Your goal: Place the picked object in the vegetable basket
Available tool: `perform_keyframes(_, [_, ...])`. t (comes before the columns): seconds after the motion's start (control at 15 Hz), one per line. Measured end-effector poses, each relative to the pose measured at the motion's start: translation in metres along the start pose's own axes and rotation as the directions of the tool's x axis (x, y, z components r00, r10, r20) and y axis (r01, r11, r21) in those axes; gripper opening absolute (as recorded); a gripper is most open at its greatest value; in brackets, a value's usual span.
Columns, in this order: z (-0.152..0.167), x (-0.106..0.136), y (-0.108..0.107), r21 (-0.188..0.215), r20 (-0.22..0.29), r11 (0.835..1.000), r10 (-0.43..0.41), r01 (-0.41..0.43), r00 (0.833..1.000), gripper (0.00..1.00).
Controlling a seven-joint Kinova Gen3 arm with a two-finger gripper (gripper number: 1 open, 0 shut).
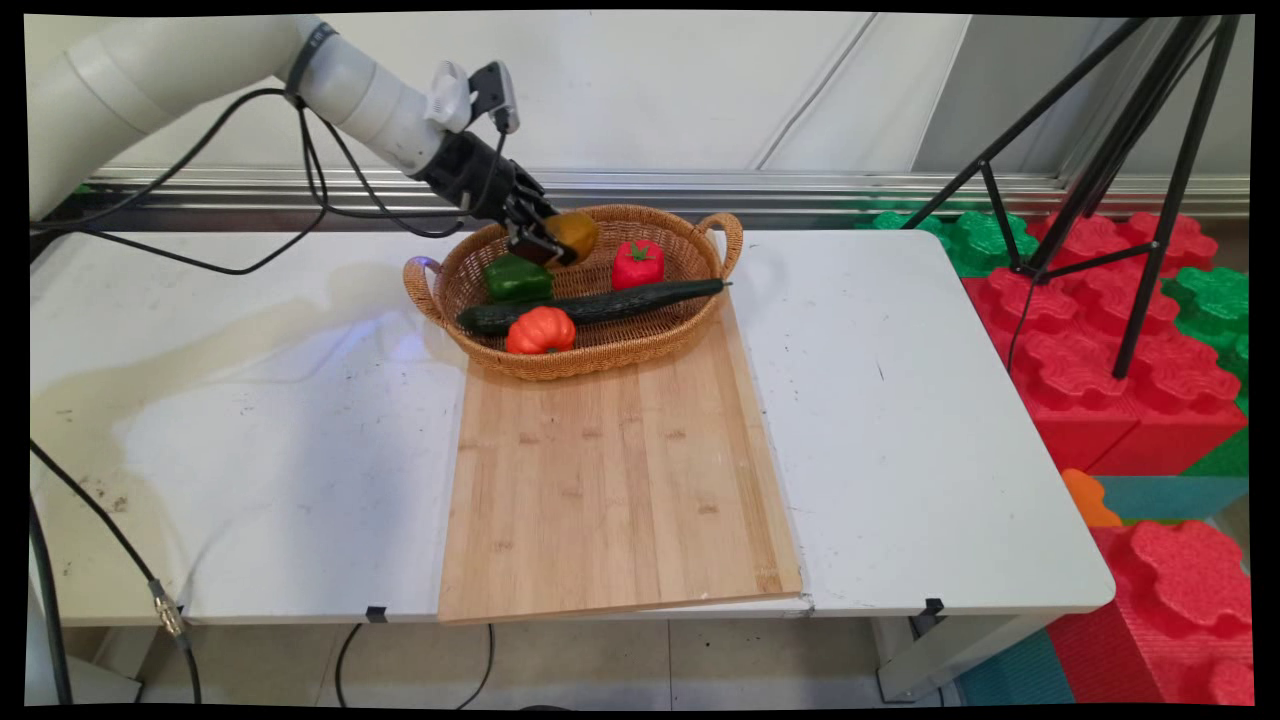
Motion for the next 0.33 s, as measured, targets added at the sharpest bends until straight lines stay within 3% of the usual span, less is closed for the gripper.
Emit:
perform_keyframes(0.07, [0.005, 0.001, -0.002, 0.001, -0.002, 1.000, 0.003, -0.003, 1.000, 0.00])
perform_keyframes(0.13, [0.009, 0.002, -0.004, 0.000, -0.005, 1.000, 0.003, -0.003, 1.000, 1.00])
perform_keyframes(0.33, [0.016, 0.003, -0.007, 0.000, -0.012, 1.000, -0.004, 0.004, 1.000, 1.00])
